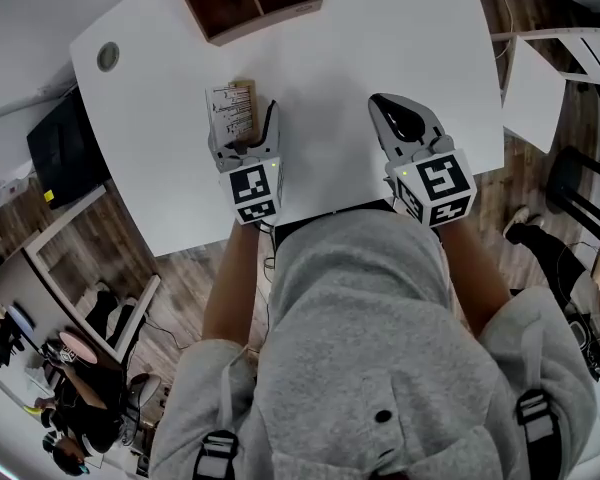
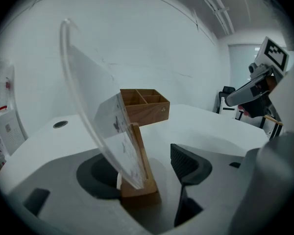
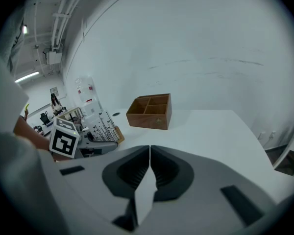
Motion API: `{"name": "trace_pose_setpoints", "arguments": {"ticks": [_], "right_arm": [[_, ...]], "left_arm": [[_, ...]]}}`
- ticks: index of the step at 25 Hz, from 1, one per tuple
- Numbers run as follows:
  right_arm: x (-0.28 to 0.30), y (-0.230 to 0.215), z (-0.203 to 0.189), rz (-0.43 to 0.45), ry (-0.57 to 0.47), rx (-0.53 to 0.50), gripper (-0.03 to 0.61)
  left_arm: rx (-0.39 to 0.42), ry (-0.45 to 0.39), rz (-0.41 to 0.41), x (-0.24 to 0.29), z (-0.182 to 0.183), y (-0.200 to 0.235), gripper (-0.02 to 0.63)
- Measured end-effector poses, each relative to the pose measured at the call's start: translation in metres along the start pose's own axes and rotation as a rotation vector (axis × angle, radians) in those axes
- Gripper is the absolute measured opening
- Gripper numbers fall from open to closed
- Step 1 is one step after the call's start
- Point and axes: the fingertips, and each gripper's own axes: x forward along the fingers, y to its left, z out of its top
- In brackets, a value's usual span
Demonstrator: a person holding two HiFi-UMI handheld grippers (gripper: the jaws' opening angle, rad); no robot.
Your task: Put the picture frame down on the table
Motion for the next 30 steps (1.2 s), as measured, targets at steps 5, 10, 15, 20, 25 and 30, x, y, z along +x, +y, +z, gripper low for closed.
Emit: {"name": "trace_pose_setpoints", "arguments": {"ticks": [5,10,15,20,25,30], "right_arm": [[-0.010,0.000,0.002,-0.006,-0.019,-0.011,0.028],[-0.022,-0.001,0.006,-0.011,-0.045,-0.022,0.028],[-0.041,-0.004,0.016,-0.011,-0.094,-0.030,0.028],[-0.074,-0.013,0.029,-0.029,-0.156,-0.044,0.028],[-0.119,-0.019,0.049,-0.047,-0.238,-0.041,0.028],[-0.152,-0.021,0.062,-0.076,-0.307,-0.034,0.028]], "left_arm": [[-0.057,-0.059,0.048,-0.014,-0.001,0.009,0.305],[-0.043,-0.055,0.072,-0.039,-0.003,0.013,0.305],[-0.057,-0.082,0.139,-0.074,0.012,0.026,0.305],[-0.045,-0.126,0.160,-0.119,0.043,0.022,0.304],[-0.016,-0.210,0.117,-0.162,0.088,-0.014,0.026],[-0.038,-0.239,0.080,-0.182,0.120,-0.043,0.021]]}}
